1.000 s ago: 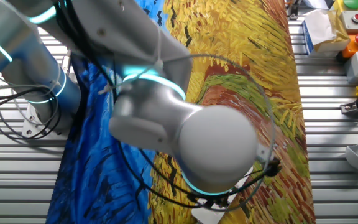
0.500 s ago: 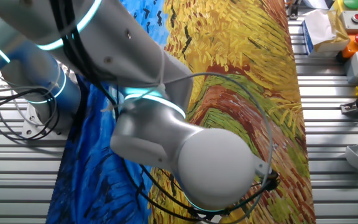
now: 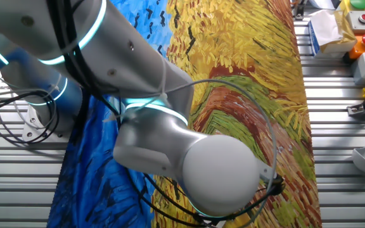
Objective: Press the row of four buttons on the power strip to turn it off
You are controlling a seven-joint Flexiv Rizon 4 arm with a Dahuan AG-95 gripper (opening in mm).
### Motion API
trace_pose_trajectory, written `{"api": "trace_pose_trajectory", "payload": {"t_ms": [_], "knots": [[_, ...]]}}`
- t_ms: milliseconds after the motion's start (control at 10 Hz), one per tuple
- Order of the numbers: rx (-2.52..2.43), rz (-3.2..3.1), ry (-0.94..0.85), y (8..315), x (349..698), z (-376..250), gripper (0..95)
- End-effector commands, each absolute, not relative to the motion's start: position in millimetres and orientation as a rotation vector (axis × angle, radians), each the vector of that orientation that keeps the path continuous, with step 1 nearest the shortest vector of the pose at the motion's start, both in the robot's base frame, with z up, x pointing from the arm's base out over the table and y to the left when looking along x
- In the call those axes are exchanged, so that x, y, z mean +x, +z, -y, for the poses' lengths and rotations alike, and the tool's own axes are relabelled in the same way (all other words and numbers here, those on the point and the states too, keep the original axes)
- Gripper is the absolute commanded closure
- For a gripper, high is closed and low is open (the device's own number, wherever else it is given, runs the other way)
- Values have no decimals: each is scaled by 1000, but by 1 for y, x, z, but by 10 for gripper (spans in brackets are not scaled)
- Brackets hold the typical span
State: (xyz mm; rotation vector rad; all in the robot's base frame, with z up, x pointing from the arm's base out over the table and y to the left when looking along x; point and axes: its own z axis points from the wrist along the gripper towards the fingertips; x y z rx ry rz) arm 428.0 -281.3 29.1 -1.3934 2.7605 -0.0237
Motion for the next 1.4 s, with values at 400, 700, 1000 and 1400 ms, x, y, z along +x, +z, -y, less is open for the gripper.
{"api": "trace_pose_trajectory", "payload": {"t_ms": [400, 700, 1000, 1400], "knots": [[-1411, -2743, -24, 24, 429, 281, 190], [-1425, -2727, -31, 20, 429, 281, 190], [-1442, -2708, -44, 19, 429, 280, 190], [-1452, -2704, -48, 18, 428, 285, 190]]}}
